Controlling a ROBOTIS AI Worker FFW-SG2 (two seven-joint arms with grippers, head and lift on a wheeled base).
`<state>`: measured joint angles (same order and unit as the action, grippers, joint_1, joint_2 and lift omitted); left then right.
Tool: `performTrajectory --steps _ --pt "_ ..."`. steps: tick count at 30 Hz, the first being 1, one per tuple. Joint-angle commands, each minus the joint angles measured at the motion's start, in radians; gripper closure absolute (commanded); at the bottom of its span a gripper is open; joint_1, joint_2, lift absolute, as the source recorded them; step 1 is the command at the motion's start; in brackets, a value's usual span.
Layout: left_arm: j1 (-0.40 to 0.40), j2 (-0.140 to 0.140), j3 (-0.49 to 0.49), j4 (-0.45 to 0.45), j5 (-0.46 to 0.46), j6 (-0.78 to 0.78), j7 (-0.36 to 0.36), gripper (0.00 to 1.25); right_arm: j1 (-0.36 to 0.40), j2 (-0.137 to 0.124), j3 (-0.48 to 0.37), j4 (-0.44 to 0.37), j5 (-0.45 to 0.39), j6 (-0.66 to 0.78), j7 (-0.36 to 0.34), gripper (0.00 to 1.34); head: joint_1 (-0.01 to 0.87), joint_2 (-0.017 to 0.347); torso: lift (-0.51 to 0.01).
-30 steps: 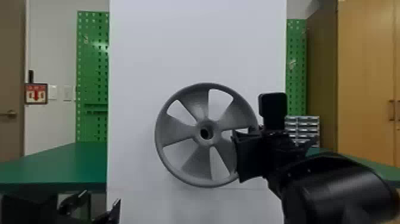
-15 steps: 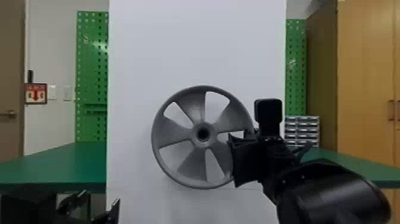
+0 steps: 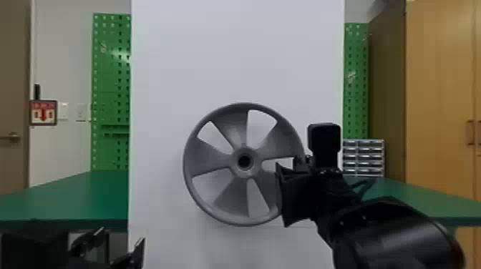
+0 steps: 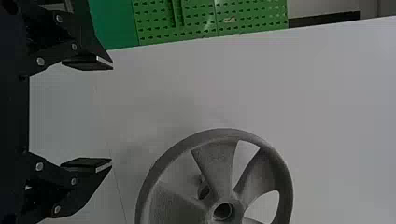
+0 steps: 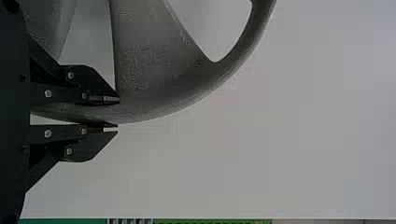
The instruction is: Hold the wheel and insert it
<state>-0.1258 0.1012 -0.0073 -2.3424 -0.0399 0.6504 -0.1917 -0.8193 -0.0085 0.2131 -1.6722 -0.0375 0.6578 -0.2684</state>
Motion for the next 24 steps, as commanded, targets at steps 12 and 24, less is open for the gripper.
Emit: performTrajectory --steps 12,24 --pt "-0.002 0.0 0.0 0.0 0.0 0.0 0.0 0.51 0.02 0.004 0.0 0.072 0.054 -0.165 0.02 1.18 0.0 0.0 -0.499" --pt "0.002 0.0 0.004 0.0 0.0 0.0 0.0 0.51 0.019 0.005 -0.011 0.137 0.073 -0.231 0.025 1.18 0.0 0.0 -0.499"
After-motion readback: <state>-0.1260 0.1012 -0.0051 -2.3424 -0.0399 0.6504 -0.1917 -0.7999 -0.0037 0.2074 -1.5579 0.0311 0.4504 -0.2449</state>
